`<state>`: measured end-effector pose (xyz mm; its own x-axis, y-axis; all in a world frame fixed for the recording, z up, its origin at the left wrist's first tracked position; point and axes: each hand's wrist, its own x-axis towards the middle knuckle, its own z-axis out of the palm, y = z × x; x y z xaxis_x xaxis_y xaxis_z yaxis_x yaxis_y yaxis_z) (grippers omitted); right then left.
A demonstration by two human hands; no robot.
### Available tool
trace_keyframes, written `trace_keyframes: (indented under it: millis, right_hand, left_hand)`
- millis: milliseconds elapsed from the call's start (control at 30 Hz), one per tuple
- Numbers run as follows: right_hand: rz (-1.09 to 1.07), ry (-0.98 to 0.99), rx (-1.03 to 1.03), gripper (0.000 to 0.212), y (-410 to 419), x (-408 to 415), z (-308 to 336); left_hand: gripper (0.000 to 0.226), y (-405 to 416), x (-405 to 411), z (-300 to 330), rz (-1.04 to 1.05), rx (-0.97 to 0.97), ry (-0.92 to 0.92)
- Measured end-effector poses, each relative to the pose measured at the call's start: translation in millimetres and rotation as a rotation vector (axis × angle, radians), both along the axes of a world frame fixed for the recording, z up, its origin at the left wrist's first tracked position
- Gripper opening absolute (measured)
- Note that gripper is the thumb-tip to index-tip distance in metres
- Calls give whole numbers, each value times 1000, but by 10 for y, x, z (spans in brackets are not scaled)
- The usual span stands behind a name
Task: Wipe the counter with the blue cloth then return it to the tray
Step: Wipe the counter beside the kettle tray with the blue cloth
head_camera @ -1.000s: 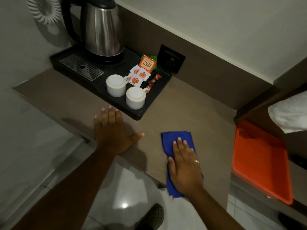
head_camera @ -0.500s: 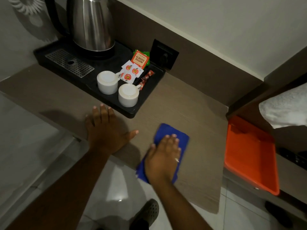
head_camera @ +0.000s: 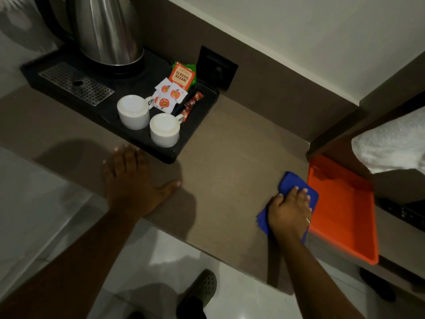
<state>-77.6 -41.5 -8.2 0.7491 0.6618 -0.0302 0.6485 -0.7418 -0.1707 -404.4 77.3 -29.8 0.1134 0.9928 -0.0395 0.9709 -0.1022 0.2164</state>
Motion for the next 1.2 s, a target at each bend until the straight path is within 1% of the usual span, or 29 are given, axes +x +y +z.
trace_keyframes:
  millis: [67, 100, 133, 167, 233, 300, 367, 433, 500, 533, 567, 700, 767, 833, 867, 900, 933, 1033, 1133, 1200]
  right_hand:
    - [-257, 74, 0, 63, 381, -74, 46]
    - [-326, 122, -7, 65, 589, -131, 70]
    - [-341, 156, -17, 65, 803, -208, 87]
    - [-302, 170, -30, 64, 1017, -303, 91]
    - [-83, 134, -39, 62, 1423, -577, 67]
    - [250, 77, -24, 62, 1679, -874, 12]
    - [570, 54, -32, 63, 1684, -994, -28]
    - [807, 32, -51, 64, 1502, -784, -43]
    - [937, 31, -77, 63, 1372, -375, -30]
    - [921, 44, -72, 63, 1362, -155, -22]
    - [846, 53, -60, 61, 1389, 62, -19]
    - [364, -6, -49, 61, 1637, 691, -126]
    - [147, -42, -70, 64, 1692, 787, -103]
    - [-43, 17, -86, 66, 1860, 652, -23]
    - [-105, 63, -91, 66, 1994, 499, 11]
    - [-119, 102, -89, 65, 2149, 317, 32]
    - [-84, 121, -79, 64, 2311, 128, 35]
    - [153, 88, -55, 63, 2648, -393, 28]
    - [386, 36, -54, 61, 2663, -670, -8]
    - [513, 35, -48, 61, 2481, -706, -21]
  left_hand:
    - [136, 6, 3, -23, -3, 15, -7]
    - [135, 12, 5, -37, -1, 19, -10]
    - [135, 17, 6, -52, 3, 20, -9]
    - [135, 15, 5, -70, 8, 19, -8]
    - [136, 10, 5, -97, 24, 12, -9]
    - [136, 7, 7, -101, 27, 12, -2]
    - [136, 8, 11, -82, 31, 4, 0]
    - [137, 16, 19, -63, 33, -7, 1]
    - [137, 4, 12, -39, 29, -11, 7]
    - [137, 3, 1, -34, 19, -18, 7]
    - [137, 11, -13, -32, 12, -17, 6]
    - [136, 126, -73, -131, 22, -22, -7]
    - [134, 64, -27, -110, 12, -9, -14]
    - [134, -22, 16, -85, 3, -2, -17]
    - [135, -47, 24, -79, 9, -5, -13]
    - [136, -42, 25, -87, 22, -14, -9]
    - [138, -19, 22, -95, 36, -21, -6]
    - [138, 20, 34, -111, 52, -11, -17]
    - [137, 9, 23, -112, 50, -23, -15]
    - [136, -12, 12, -95, 40, -14, -9]
